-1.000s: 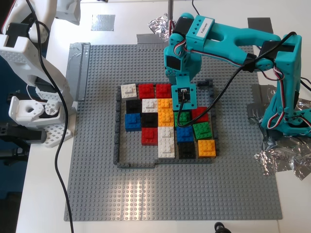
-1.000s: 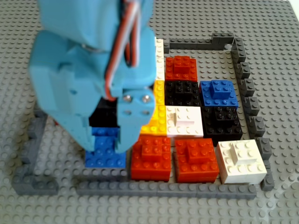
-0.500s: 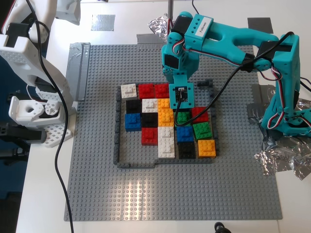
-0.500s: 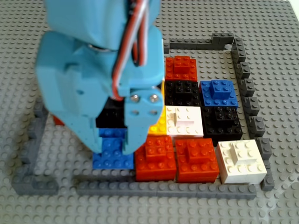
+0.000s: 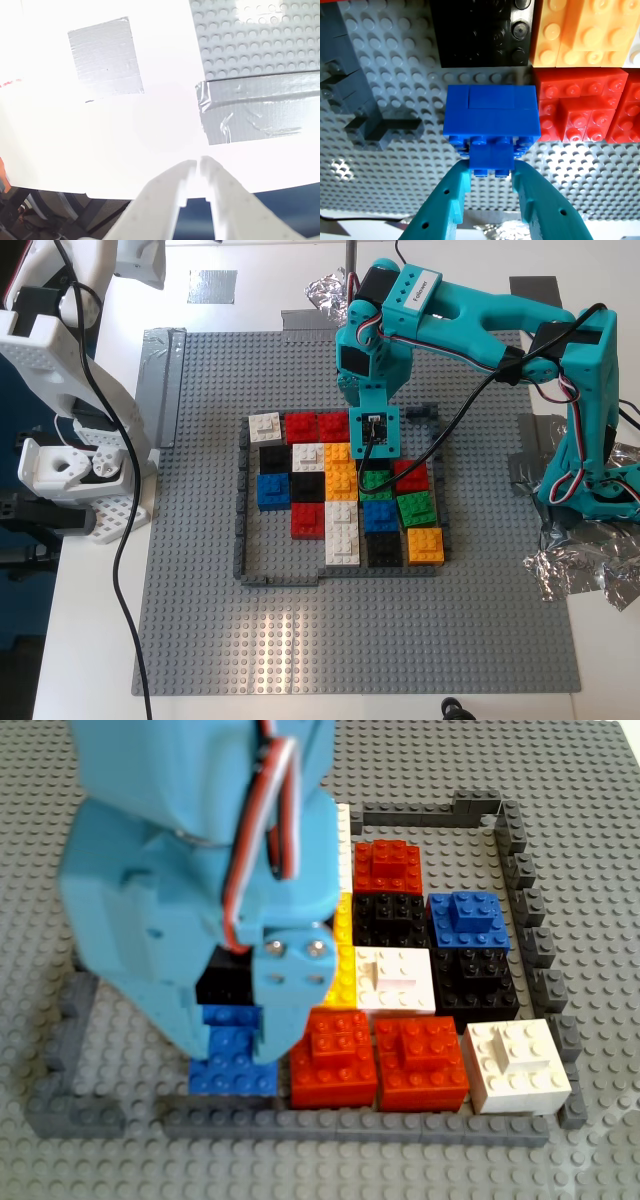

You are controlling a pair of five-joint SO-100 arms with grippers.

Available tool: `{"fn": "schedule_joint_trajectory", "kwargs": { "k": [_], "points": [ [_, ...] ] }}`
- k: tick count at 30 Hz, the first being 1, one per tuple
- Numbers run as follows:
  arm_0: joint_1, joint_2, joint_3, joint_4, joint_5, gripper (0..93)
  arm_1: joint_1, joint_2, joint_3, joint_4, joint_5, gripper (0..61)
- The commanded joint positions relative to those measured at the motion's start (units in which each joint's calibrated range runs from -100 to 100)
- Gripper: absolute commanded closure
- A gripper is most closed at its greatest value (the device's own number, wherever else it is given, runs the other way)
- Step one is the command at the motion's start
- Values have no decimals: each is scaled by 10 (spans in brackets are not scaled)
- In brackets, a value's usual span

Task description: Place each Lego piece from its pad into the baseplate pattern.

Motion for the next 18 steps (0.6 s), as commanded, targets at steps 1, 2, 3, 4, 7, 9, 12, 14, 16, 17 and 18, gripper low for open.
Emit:
{"fn": "schedule_joint_trajectory", "kwargs": {
  "k": [1,2,3,4,7,9,12,14,16,17,18],
  "points": [
    [6,-3,-21,2,3,864,6,-5,-42,9,6,612],
    [6,-3,-20,2,3,858,8,-5,-41,9,7,612],
    [6,-3,-20,3,3,856,8,-5,-41,9,7,612],
    [6,-3,-20,4,3,856,8,-5,-41,9,7,612],
    [6,-3,-19,5,3,823,8,-5,-40,11,7,612],
    [6,-3,-19,5,3,786,8,-8,-40,12,7,612],
    [5,-3,-19,5,3,777,8,-10,-39,12,7,612],
    [5,-4,-19,5,3,778,8,-15,-40,12,7,612],
    [6,-4,-23,5,3,778,8,-18,-40,12,7,612],
    [7,-4,-25,5,3,783,8,-18,-40,12,7,612],
    [9,-7,-25,3,3,784,9,-18,-40,11,8,612]
  ]
}}
